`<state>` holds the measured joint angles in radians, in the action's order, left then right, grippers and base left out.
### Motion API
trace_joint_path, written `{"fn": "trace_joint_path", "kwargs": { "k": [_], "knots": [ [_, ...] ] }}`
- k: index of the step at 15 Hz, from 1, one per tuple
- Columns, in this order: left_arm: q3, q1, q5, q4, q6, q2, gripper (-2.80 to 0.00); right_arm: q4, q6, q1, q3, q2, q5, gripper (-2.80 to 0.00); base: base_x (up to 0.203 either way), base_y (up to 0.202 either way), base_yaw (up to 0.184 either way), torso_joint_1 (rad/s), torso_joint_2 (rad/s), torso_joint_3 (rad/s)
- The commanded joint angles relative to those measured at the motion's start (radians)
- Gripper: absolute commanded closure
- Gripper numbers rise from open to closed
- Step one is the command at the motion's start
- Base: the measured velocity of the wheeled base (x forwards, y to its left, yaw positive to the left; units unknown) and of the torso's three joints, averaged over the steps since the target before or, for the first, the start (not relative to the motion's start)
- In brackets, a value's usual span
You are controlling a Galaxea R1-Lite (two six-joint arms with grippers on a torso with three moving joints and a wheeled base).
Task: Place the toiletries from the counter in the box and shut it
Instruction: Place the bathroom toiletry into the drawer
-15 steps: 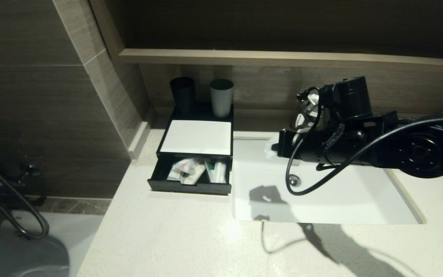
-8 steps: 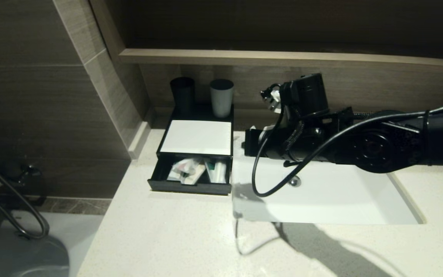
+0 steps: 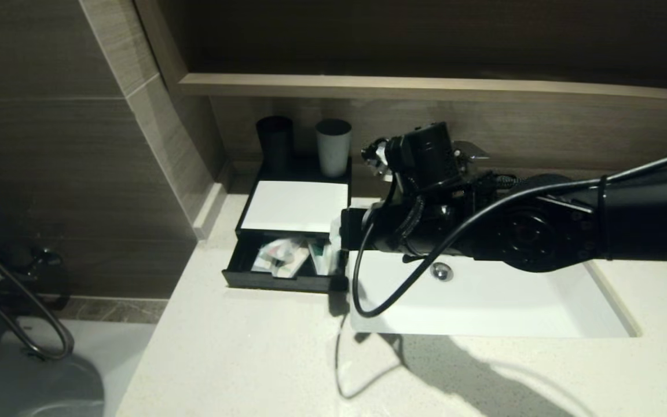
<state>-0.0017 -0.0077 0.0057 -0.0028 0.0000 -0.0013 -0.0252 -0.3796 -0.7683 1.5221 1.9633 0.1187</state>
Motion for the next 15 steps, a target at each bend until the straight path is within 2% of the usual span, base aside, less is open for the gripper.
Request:
{"fn": "trace_joint_path", "kwargs": {
  "k": [1, 6, 15],
  "knots": [
    [0.0, 0.0, -0.001, 0.0, 0.0, 0.0, 0.0, 0.005, -0.002, -0.002, 0.002, 0.036, 0.002, 0.0, 0.0, 0.0, 0.0, 0.0, 0.0, 0.0],
    [0.0, 0.0, 0.0, 0.0, 0.0, 0.0, 0.0, -0.004, 0.005, -0.003, 0.078, 0.087, 0.006, 0.0, 0.0, 0.0, 0.0, 0.0, 0.0, 0.0],
    [0.0, 0.0, 0.0, 0.0, 0.0, 0.0, 0.0, -0.002, 0.007, -0.012, 0.107, 0.138, 0.016, 0.0, 0.0, 0.0, 0.0, 0.0, 0.0, 0.0]
  ]
}}
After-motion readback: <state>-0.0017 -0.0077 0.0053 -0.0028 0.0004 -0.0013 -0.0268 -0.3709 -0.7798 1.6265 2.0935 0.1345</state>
